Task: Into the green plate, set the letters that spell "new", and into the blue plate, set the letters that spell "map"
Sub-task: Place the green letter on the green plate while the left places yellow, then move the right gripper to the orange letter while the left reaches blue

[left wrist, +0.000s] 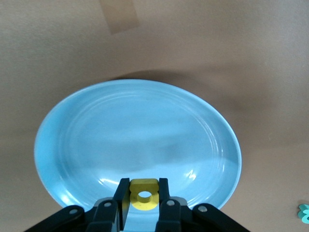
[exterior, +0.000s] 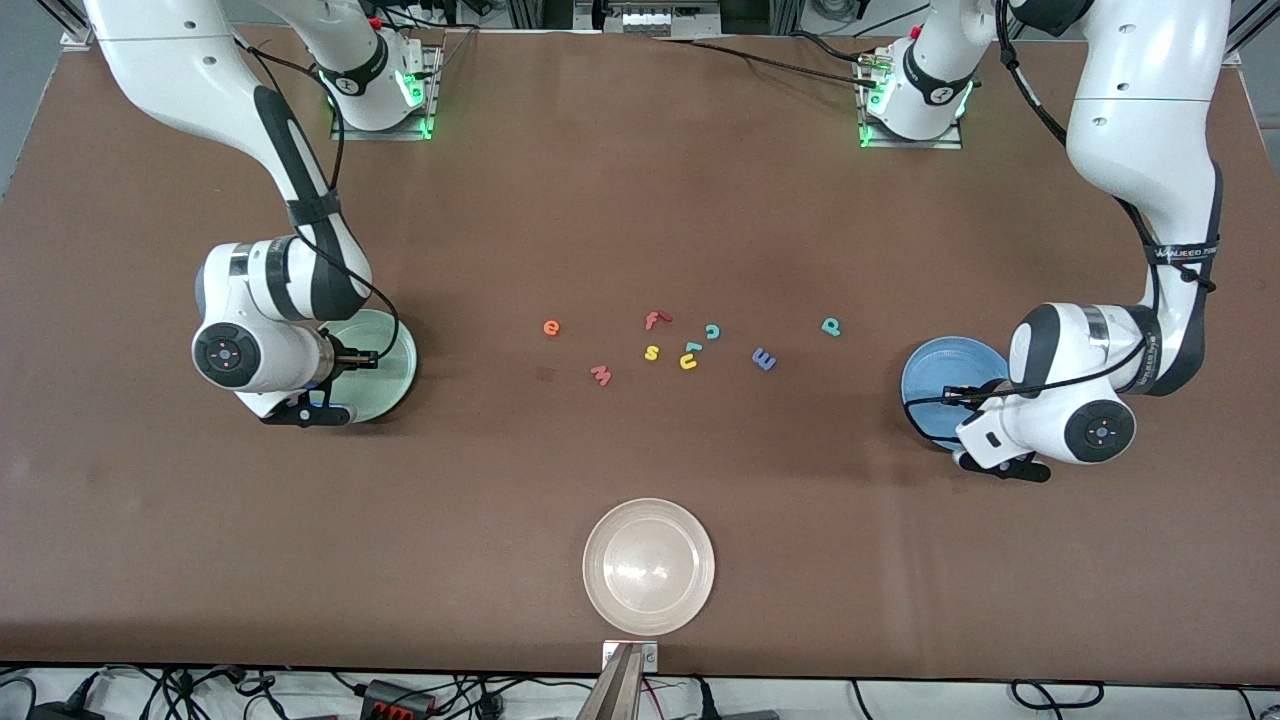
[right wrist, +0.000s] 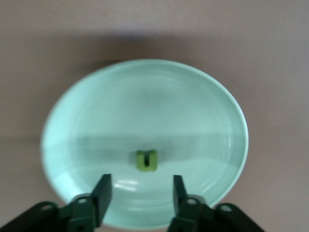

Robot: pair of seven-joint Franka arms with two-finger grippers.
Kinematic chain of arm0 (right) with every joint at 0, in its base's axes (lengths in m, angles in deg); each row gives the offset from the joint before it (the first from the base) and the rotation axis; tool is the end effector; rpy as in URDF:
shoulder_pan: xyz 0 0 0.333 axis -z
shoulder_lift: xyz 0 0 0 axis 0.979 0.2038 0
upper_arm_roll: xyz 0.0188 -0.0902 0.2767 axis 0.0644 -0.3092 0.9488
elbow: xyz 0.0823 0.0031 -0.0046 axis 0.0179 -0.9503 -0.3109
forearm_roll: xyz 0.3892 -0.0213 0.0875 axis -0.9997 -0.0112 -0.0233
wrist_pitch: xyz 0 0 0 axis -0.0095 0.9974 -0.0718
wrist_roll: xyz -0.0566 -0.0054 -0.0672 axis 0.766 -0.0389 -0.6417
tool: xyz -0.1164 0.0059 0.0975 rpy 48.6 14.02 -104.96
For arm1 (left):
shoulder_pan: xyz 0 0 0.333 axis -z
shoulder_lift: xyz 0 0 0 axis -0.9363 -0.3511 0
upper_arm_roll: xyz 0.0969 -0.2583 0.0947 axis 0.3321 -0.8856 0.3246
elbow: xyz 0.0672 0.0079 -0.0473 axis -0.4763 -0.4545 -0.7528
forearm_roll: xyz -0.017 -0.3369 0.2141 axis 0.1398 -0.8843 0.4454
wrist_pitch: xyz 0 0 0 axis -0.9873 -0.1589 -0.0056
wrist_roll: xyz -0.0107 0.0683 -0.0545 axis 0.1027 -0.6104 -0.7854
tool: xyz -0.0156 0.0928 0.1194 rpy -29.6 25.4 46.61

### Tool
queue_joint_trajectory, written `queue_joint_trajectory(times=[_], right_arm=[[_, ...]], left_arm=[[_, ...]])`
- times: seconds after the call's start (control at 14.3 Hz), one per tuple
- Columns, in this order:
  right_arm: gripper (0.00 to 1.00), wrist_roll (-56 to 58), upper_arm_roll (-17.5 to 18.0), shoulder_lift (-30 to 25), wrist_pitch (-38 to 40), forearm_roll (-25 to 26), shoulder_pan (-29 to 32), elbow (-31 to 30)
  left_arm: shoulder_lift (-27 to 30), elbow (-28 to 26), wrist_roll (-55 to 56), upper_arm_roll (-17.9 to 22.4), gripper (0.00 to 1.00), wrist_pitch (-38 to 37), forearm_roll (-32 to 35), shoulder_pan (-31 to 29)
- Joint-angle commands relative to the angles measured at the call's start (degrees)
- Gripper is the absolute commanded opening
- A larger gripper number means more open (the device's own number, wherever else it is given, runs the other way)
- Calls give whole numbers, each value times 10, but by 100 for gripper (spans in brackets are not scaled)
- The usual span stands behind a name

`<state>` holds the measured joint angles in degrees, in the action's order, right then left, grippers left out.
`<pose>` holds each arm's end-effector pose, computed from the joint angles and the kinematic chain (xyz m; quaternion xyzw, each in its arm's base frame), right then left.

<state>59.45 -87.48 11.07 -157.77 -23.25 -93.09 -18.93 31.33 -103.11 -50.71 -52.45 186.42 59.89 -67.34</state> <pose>0.5900 0.0759 0.1674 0.9887 0.0025 -0.1434 0.0441 0.6290 -0.0140 0.1441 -0.9793 0.0724 0.1879 0.0194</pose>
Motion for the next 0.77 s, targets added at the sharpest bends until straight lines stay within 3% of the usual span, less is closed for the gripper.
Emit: queue_joint_trajectory(times=[0.0, 0.07, 0.14, 0.35, 0.56, 0.7], right_arm=[[100, -11, 33, -14, 21, -7, -19, 19], [100, -19, 45, -14, 0, -21, -31, 14], [100, -32, 49, -11, -16, -27, -46, 8], [100, -97, 50, 7, -68, -28, -118, 2], [91, -240, 50, 33, -116, -29, -183, 4], [85, -287, 50, 40, -126, -30, -203, 4]], left_arm=[[6, -7, -7, -5, 44, 7, 9, -1], [6, -6, -6, -5, 85, 7, 7, -1], [7, -2, -8, -5, 100, 5, 6, -3], [14, 1, -8, -5, 100, 0, 6, 0], [38, 4, -7, -7, 100, -16, 4, 7], [50, 16, -3, -30, 100, -35, 2, 9]])
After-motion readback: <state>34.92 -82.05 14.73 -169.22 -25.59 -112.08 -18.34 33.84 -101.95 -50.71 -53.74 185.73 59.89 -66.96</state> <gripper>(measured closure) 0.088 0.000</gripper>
